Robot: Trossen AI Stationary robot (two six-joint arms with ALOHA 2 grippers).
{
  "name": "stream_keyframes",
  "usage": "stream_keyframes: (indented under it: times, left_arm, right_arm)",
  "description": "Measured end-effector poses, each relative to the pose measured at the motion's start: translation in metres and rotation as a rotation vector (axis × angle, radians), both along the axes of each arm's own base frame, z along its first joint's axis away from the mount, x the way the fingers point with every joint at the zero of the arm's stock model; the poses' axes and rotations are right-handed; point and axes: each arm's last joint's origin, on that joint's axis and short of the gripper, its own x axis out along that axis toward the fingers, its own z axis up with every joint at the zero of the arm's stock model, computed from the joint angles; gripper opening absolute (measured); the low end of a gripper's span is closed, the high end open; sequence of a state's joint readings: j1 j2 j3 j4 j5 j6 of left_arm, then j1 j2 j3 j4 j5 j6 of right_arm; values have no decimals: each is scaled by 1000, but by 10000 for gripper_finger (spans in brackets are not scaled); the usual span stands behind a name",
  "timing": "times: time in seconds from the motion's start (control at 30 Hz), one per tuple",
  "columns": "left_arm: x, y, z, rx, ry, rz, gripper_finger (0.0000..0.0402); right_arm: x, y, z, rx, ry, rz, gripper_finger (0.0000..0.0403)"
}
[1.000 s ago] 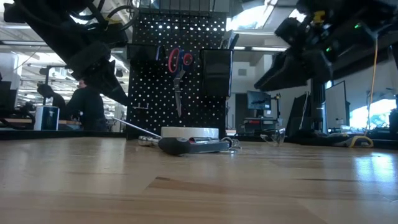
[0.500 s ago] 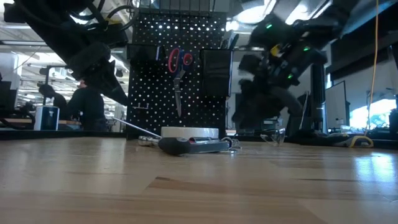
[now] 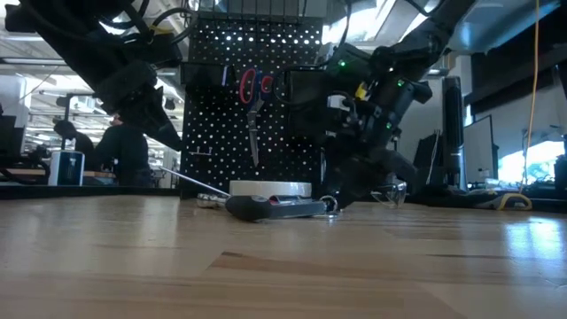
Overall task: Hang tools onto peg board
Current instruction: Put the silver socket into the left black bin on the peg board
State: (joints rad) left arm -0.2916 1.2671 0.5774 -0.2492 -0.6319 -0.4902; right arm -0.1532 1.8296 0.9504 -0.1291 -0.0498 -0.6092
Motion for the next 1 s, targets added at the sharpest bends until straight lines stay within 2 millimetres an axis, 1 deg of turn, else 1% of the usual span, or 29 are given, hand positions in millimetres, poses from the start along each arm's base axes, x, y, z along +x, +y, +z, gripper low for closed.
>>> stream_keyframes:
  times: [0.1, 0.33, 0.43, 0.53, 0.63, 0.77, 0.87, 1.0]
  left_arm:
    - [0, 0, 0, 0, 0, 0, 135]
    - [0, 0, 0, 0, 1, 0, 135]
    - [0, 0, 0, 0, 0, 0, 135]
    - [0, 0, 0, 0, 0, 0, 135]
    - [0, 0, 0, 0, 0, 0, 135]
    - [0, 0, 0, 0, 0, 0, 135]
    - [0, 0, 0, 0, 0, 0, 135]
    - [0, 0, 0, 0, 0, 0, 135]
  right_arm:
    - [0, 0, -2, 6, 7, 1, 170]
    - [-1, 0, -3, 6, 25, -11, 91]
    - [-1, 0, -3, -8, 27, -19, 70]
    - [-1, 0, -3, -17, 25, -28, 64]
    - [-1, -1, -3, -11, 22, -51, 69]
    - [-3, 0, 2, -5, 14, -68, 70]
    - [-7, 0, 12, -17, 1, -80, 67]
    - [-8, 0, 34, -28, -76, -111, 68]
